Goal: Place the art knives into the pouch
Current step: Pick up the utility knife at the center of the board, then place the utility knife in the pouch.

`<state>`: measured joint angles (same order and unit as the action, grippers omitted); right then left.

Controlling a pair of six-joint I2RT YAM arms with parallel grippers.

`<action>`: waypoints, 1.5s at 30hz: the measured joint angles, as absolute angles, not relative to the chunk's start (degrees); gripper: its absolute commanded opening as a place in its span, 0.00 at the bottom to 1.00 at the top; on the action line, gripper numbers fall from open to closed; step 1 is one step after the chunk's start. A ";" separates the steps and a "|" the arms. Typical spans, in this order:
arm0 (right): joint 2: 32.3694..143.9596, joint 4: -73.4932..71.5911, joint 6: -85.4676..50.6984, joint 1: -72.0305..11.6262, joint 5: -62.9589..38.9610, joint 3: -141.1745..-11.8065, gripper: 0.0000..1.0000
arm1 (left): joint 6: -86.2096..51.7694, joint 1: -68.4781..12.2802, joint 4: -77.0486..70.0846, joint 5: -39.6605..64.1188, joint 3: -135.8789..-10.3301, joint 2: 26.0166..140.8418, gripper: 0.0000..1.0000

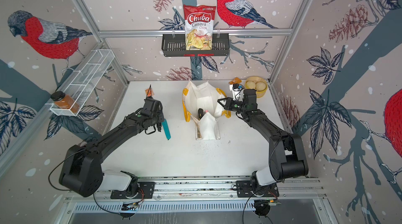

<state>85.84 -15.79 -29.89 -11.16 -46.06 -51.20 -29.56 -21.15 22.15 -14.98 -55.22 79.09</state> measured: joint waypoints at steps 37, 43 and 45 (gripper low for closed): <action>84.51 -14.85 -30.15 -11.57 -44.56 -50.68 0.00 | -14.96 -42.02 33.71 -8.82 -120.09 118.26 0.27; 84.53 -14.37 -30.33 -11.57 -43.77 -50.65 0.00 | -13.45 -42.02 34.24 -7.07 -125.89 124.22 0.27; 84.53 -14.28 -30.33 -11.57 -43.55 -50.61 0.00 | -13.06 -42.02 35.27 -6.15 -127.46 126.02 0.27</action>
